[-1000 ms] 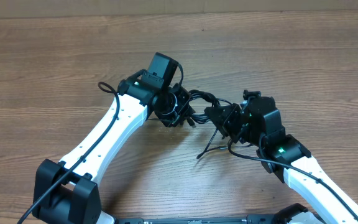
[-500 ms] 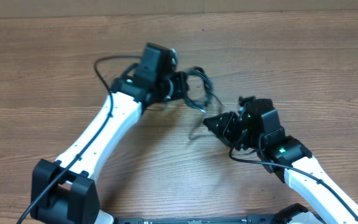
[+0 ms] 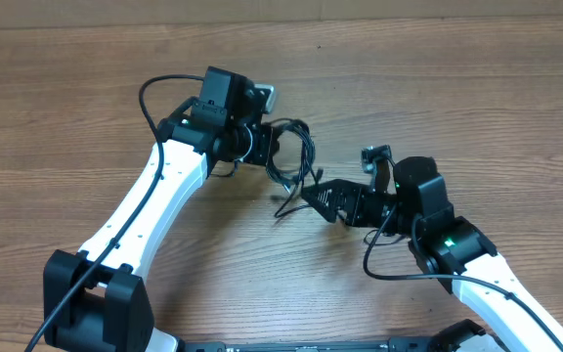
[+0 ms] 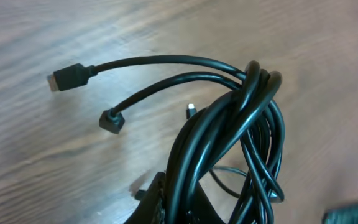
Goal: Untangle cables
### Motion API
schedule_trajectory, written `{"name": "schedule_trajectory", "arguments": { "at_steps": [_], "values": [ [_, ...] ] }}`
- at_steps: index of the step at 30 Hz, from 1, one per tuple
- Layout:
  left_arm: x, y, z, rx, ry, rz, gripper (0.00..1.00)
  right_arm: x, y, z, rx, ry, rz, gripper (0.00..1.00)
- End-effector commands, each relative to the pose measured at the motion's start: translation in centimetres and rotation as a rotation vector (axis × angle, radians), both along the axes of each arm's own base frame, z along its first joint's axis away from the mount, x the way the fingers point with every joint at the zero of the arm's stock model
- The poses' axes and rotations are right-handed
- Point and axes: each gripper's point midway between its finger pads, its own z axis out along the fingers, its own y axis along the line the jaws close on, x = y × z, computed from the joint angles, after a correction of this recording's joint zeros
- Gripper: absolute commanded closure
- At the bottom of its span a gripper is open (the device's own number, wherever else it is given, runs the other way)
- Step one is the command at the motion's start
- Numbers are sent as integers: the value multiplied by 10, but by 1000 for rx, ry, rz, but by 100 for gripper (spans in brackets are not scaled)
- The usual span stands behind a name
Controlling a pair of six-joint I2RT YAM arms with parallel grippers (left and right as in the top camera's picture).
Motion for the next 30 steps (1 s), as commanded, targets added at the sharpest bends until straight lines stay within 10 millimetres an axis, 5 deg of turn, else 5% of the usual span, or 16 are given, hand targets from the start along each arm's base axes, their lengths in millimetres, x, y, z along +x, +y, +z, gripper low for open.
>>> {"name": "schedule_trajectory", "arguments": {
  "at_steps": [1, 13, 24, 30],
  "values": [
    [-16, -26, 23, -130, -33, -184, 96, 13, -5, 13, -54, -134, -18, 0],
    [-18, -32, 29, -169, -47, -218, 96, 14, -11, 0, -97, -98, -52, 29],
    [-4, -47, 50, -320, 15, -76, 96, 16, -5, -26, -115, -21, -21, 31],
    [2, -43, 48, -308, 27, -13, 96, 11, 15, -19, -23, -26, 90, 34]
  ]
}}
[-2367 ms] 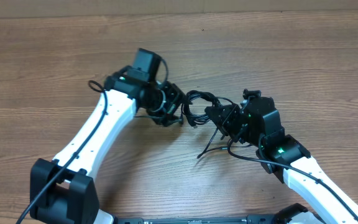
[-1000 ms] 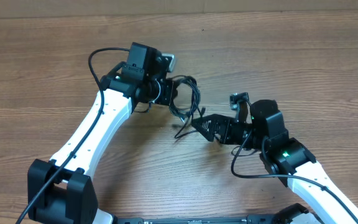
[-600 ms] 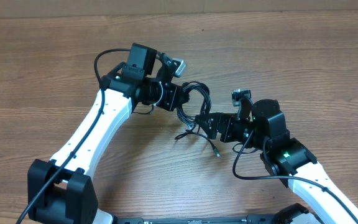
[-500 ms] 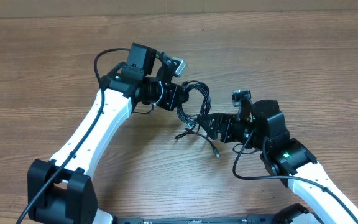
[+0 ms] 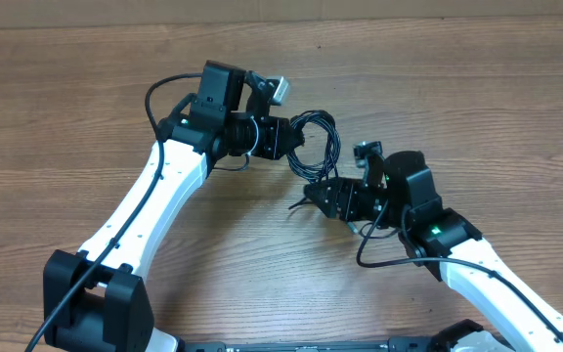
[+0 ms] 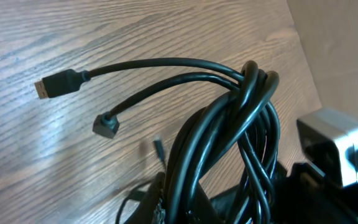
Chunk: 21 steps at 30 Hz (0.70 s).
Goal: Untangle cables
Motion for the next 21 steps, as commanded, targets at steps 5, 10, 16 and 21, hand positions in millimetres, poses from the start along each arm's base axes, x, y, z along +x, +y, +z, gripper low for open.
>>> {"name": "schedule_trajectory", "arguments": {
  "at_steps": [5, 10, 16, 21],
  "values": [
    [8, -7, 19, -89, 90, 127, 96, 3, 15, 10, 42, -64, 86, 36],
    [14, -10, 27, -146, 135, 184, 96, 6, 16, 5, 37, -64, 89, 50],
    [12, -14, 31, -180, 164, 179, 96, 14, 12, -4, 4, -64, 51, 67],
    [8, -13, 27, -168, 189, 182, 96, 25, 7, -4, -24, -98, -2, 71]
  ]
}}
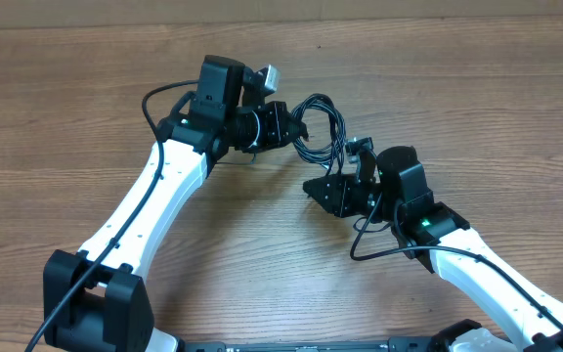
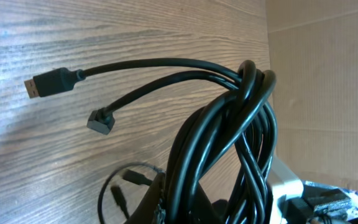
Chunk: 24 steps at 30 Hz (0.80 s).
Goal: Untangle cables
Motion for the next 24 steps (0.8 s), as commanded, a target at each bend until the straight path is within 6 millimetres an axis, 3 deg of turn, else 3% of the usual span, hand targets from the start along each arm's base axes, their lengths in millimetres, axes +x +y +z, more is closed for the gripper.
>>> {"name": "schedule_trajectory", "arguments": {
  "at_steps": [1, 4, 5, 8, 10, 12, 18, 24],
  "values": [
    [-5, -7, 14, -41, 4, -21, 96, 12, -1, 8, -11, -56, -31, 73],
    [-5, -7, 14, -40, 4, -21, 96, 13, 0, 11, -5, -68, -31, 87],
    [-5, -7, 14, -41, 2, -21, 96, 13, 0, 11, -6, -66, -31, 96],
    [-2, -4, 14, -33, -5, -7, 96, 10, 0, 8, -9, -48, -24, 94],
    [3, -1, 14, -29, -16, 8, 96, 4, 0, 2, -15, -13, -10, 71],
    [8, 5, 13, -17, -26, 27, 96, -2, -2, -6, -34, 29, -8, 58],
    [19, 22, 8, 41, -66, 63, 96, -21, -7, -16, -57, 120, 13, 34],
    [17, 42, -2, 56, 5, 100, 96, -32, -8, 19, -28, 11, 64, 15]
  ]
}}
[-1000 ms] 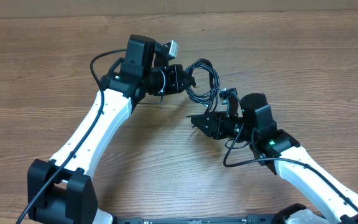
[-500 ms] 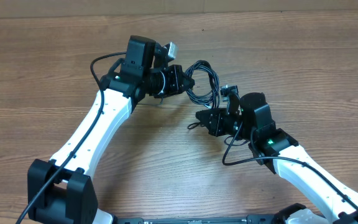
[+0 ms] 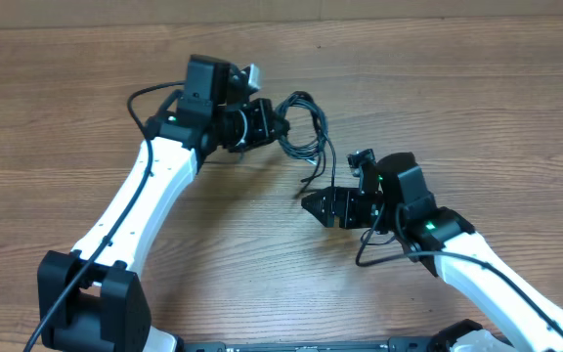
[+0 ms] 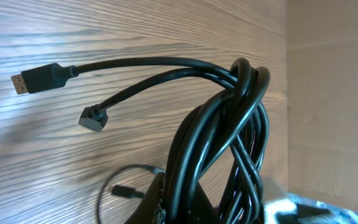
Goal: Untangle cables
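A bundle of black cables (image 3: 303, 125) hangs off the table with my left gripper (image 3: 268, 125) shut on it. In the left wrist view the coiled bundle (image 4: 229, 137) rises from between the fingers (image 4: 157, 200). Two ends stick out to the left: a flat plug (image 4: 39, 78) and an angled plug (image 4: 92, 119). A thin lead with a small plug (image 4: 124, 191) loops below them. My right gripper (image 3: 308, 202) sits below the bundle, its fingers pointing left. A thin strand (image 3: 326, 166) drops from the bundle onto it. Its jaws cannot be made out.
The wooden table (image 3: 477, 88) carries only the two arms. A brown cardboard wall (image 4: 334, 93) stands beyond the table's far edge. The right arm's own black lead (image 3: 379, 249) loops beside its wrist.
My left gripper has moved a little to the left with the bundle. The right gripper has moved toward the front edge, widening the gap, and a thin strand now runs down to it.
At first the left gripper held the bundle low, with the right gripper at its loose ends. Then the bundle was farther back and to the right, the right gripper following beneath. Now the bundle is back to the left and the right gripper sits nearer the front.
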### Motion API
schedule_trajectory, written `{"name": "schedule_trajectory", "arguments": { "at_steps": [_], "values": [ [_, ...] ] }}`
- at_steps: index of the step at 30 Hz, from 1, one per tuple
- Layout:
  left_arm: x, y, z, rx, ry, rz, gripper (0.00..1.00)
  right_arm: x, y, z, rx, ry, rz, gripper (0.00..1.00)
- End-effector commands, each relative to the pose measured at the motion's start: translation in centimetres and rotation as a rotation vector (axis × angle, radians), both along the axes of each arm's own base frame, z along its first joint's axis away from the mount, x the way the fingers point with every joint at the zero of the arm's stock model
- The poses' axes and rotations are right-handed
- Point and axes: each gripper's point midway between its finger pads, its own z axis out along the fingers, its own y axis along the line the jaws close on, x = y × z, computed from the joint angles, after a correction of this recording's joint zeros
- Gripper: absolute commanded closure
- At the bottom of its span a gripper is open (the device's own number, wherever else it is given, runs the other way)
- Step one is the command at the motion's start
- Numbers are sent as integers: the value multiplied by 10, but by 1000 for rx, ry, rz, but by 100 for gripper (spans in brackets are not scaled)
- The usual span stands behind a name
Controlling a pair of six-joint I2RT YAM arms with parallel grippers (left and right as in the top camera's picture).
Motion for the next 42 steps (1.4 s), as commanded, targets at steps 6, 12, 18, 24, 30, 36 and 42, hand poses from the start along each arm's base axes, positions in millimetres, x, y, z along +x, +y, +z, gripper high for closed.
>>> {"name": "schedule_trajectory", "arguments": {
  "at_steps": [6, 12, 18, 24, 30, 36, 42],
  "values": [
    [-10, 5, 10, -45, 22, -49, 96, -2, -8, 86, 33, -370, 36, 0],
    [-21, -5, 19, -121, 44, -113, 96, 27, -28, 66, -128, -417, -77, 0],
    [-28, -9, 21, -149, 70, -136, 96, 38, -11, 52, -98, -419, -7, 0],
    [-32, -9, 19, -149, 103, -128, 96, 32, 14, 42, -9, -399, 126, 20],
    [-30, -8, 18, -143, 113, -109, 96, 16, 27, 37, 66, -339, 222, 80],
    [-11, 12, -1, 45, -10, -67, 96, 3, 34, 44, 171, -209, 212, 96],
    [-2, 6, -4, 220, -247, -214, 96, -20, 41, 72, 307, -123, 265, 96]
  ]
}}
